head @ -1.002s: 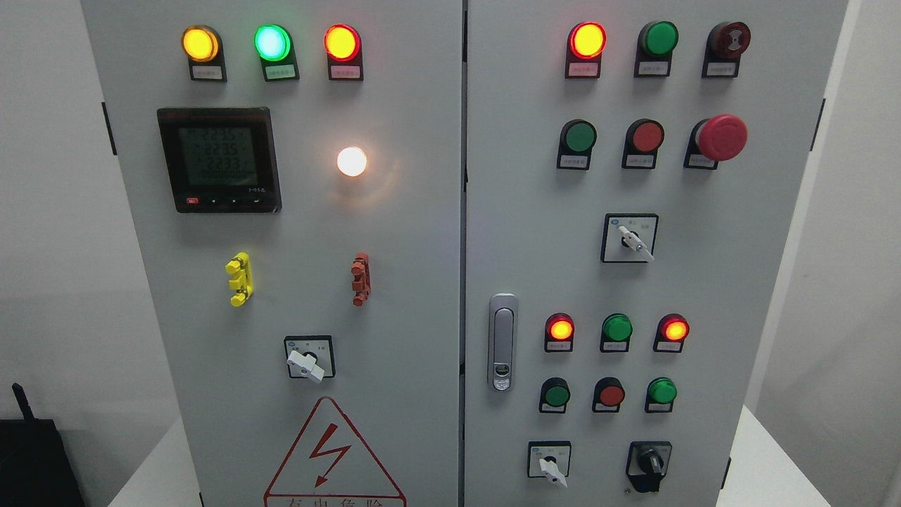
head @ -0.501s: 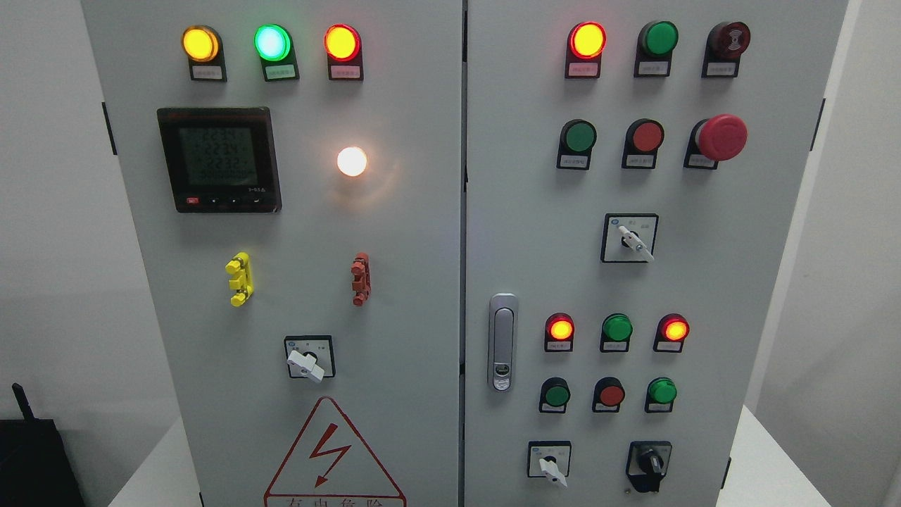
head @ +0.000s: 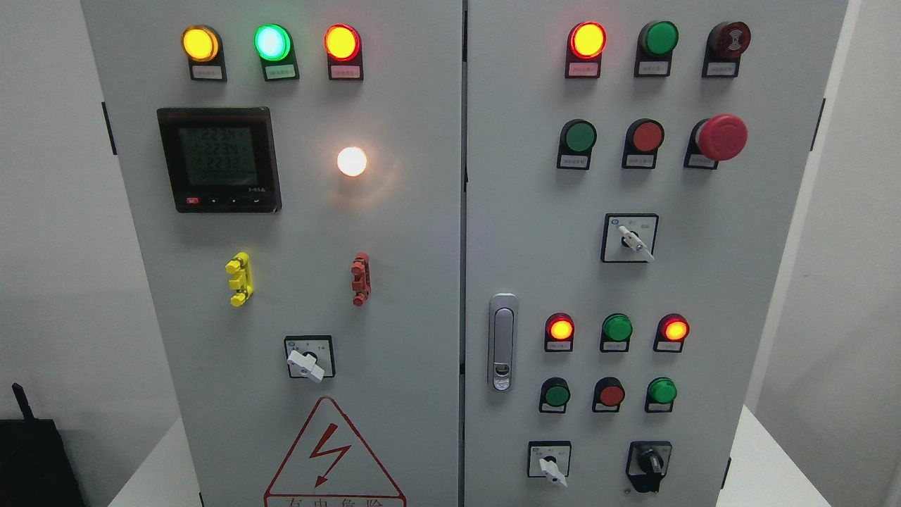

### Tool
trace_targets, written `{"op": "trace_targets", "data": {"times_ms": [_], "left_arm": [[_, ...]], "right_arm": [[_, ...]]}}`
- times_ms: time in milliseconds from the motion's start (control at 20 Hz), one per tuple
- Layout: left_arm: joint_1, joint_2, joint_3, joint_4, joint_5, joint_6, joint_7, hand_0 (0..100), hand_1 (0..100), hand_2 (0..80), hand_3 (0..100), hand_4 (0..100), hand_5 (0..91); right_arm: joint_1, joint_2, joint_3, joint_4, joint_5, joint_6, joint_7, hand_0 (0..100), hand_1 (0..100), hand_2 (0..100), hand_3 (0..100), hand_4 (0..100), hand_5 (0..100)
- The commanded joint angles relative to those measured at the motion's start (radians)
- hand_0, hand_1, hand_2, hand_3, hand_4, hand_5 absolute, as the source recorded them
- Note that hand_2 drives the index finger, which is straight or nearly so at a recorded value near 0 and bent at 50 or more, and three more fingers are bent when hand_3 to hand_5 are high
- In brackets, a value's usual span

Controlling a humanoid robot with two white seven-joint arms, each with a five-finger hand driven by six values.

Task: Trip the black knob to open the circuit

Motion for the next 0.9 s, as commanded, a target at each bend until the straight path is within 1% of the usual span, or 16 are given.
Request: {"op": "trace_targets", "data": {"times_ms": [0,50,100,200,251,351,451,702,852], "left_arm": [[0.000,0.000,0.000,0.000,-0.023,-0.001,0.000,12,39,0.0,0,0,0.0],[0.000,0.000,0.000,0.000,-0.023,0.001,0.000,12,39,0.0,0,0,0.0],[0.000,0.000,0.000,0.000,-0.023,-0.001,0.000,12,39,0.0,0,0,0.0],[0.000,0.000,0.000,0.000,-0.023,-0.001,0.000,12,39,0.0,0,0,0.0],[0.000,0.000,0.000,0.000,-0.023,0.001,0.000,12,39,0.0,0,0,0.0],[0.000,0.000,0.000,0.000,-0.023,-0.001,0.000,12,39,0.0,0,0,0.0],[0.000,0.000,0.000,0.000,-0.023,-0.001,0.000,12,39,0.0,0,0,0.0],[0.000,0.000,0.000,0.000,-0.023,-0.001,0.000,12,39,0.0,0,0,0.0],[0.000,0.000,0.000,0.000,-0.023,-0.001,0.000,12,39,0.0,0,0,0.0]], "right_arm": [[0.029,0.019,0.001,-0.315,-0.008,-0.004,0.000,0,6,0,0,0,0],[0.029,0.019,0.001,-0.330,-0.008,-0.022,0.000,0,6,0,0,0,0],[0.029,0.019,0.001,-0.333,-0.008,-0.060,-0.001,0,6,0,0,0,0],[0.028,0.018,0.002,-0.333,-0.008,-0.161,-0.004,0,6,0,0,0,0],[0.028,0.018,0.007,-0.333,-0.007,-0.203,-0.012,0,6,0,0,0,0],[0.025,0.016,0.014,-0.338,-0.005,-0.257,-0.034,0,5,0,0,0,0],[0.025,0.015,0.019,-0.356,-0.005,-0.287,-0.047,0,3,0,0,0,0],[0.025,0.015,0.016,-0.424,-0.003,-0.333,-0.052,0,2,0,0,0,0],[0.029,0.016,0.014,-0.493,-0.003,-0.358,-0.076,0,2,0,0,0,0]]}}
